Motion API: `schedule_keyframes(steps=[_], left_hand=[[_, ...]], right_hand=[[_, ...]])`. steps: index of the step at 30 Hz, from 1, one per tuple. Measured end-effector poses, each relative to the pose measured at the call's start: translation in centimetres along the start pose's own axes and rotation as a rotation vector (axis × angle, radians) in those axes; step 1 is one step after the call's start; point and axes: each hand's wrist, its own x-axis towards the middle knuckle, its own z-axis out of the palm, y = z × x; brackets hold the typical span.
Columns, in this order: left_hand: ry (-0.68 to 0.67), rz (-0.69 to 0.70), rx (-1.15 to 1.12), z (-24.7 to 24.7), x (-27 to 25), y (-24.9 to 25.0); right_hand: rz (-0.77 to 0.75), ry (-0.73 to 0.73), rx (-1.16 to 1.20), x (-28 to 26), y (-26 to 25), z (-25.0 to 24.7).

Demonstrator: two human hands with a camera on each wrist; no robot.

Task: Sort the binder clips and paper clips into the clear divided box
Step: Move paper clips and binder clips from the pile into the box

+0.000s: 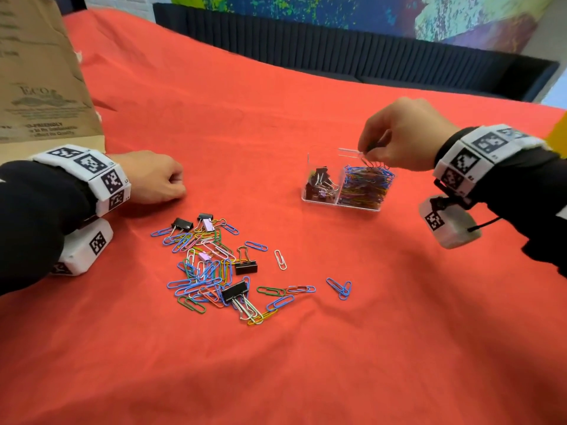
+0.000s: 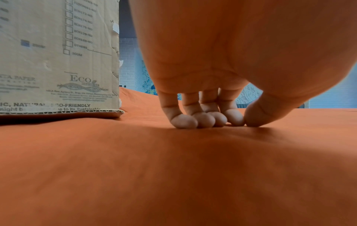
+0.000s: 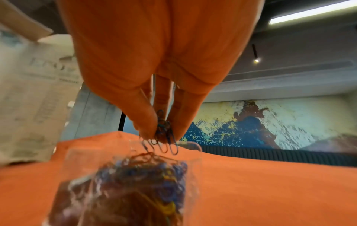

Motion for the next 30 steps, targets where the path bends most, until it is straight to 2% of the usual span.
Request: schedule_keyframes(steps=[3, 8, 15, 19, 24, 26, 28, 30], left_hand=[[0.002, 0.010, 0.007, 0.1, 0.1, 0.0], [0.009, 0.022, 0.018, 0.3, 0.5, -0.3], [0.011, 0.020, 0.008, 0.2, 0.5, -0.3], [0.010, 0.025, 0.001, 0.3, 0.7, -0.5], [0.014, 0.021, 0.003, 0.3, 0.8, -0.6], [0.012, 0.018, -0.003, 0.3, 0.7, -0.5], [0.014, 0.018, -0.006, 0.2, 0.6, -0.4], [0.017, 0.018, -0.002, 0.2, 0.6, -0.2]], right_hand=[[-0.003, -0.025, -0.058, -0.1, 0.4, 0.7], [-0.009, 0.031, -0.078, 0.2, 0.7, 0.5], [0.004, -0.093, -0.128, -0.3, 0.7, 1.3], [0.016, 0.020, -0.073, -0.6, 0.6, 0.4], [0.043, -0.061, -0.124, -1.0, 0.3, 0.8], [0.049, -0.017, -0.111, -1.0, 0.1, 0.5], [0.020, 0.066, -0.102, -1.1, -0.8, 0.2], [-0.051, 0.077, -0.085, -1.6, -2.6, 0.2]])
